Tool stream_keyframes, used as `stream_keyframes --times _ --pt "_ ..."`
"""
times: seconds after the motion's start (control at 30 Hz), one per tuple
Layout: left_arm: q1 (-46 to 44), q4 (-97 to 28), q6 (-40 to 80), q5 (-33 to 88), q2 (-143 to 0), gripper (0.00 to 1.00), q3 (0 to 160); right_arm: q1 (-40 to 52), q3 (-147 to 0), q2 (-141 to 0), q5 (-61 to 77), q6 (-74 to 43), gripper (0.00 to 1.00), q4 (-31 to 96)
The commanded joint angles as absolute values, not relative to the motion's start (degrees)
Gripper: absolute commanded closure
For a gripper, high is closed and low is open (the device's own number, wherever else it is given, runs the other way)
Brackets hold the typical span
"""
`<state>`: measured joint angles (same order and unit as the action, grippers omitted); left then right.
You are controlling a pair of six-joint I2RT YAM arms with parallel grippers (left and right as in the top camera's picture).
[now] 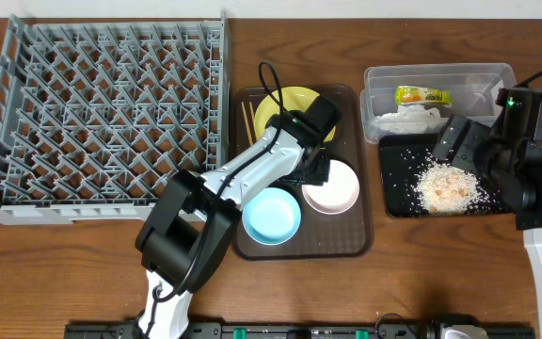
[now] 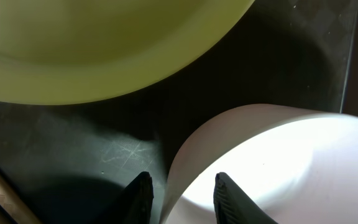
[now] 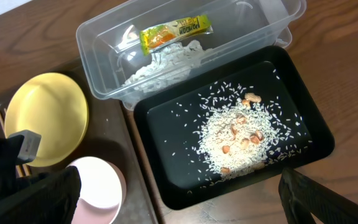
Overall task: Sort waste into correct bins and load items into the dishwasher
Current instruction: 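Reach the left gripper to the pink bowl and grasp its rim, then lift the pink bowl with the left gripper and move it to the rack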
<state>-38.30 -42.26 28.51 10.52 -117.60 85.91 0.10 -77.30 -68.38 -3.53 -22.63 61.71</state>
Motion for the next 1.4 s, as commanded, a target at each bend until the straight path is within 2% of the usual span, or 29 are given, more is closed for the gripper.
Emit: stream_keyframes --times 0.0,0.07,0.17,0.23,0.53,0.73,0.83,1.13,1.37 --pt "-38.35 -42.17 28.82 9.82 -118.06 0.66 87.11 -0.47 -77.87 -68.64 -4.49 -23.11 0.01 61.8" --pt "-38.35 -42.11 28.86 9.82 -118.13 0.72 87.13 -0.47 -77.87 -68.64 -4.49 -23.11 0.01 61.8" --pt "-38.35 -42.11 29.26 9.82 -118.21 0.88 87.13 -0.47 -77.87 -68.64 -4.49 -23.11 0.01 61.8" --pt "-38.35 -42.11 29.26 9.85 -118.21 0.92 87.13 -0.47 -77.87 -68.64 -4.49 -23.11 0.01 61.8" --pt "-38.17 -42.63 29.21 11.14 -116.95 0.92 87.2 -0.47 -77.87 -68.64 -4.49 -23.11 0.01 61.8" --pt "-37.28 -42.89 24.77 10.7 -108.81 0.93 87.26 -0.47 -77.87 -68.64 -4.49 -23.11 0.01 61.8" --pt "-36.77 -42.96 20.82 4.14 -103.09 0.93 87.26 -0.47 -77.87 -68.64 -4.49 -23.11 0.01 61.8" --pt "-36.36 -39.35 8.62 -30.52 -94.08 0.92 87.24 -0.47 -77.87 -68.64 -4.49 -23.11 0.01 61.8" --pt "-31.33 -27.88 -0.25 -43.44 -94.8 0.92 87.22 -0.47 -77.87 -68.64 -4.49 -23.11 0.01 61.8"
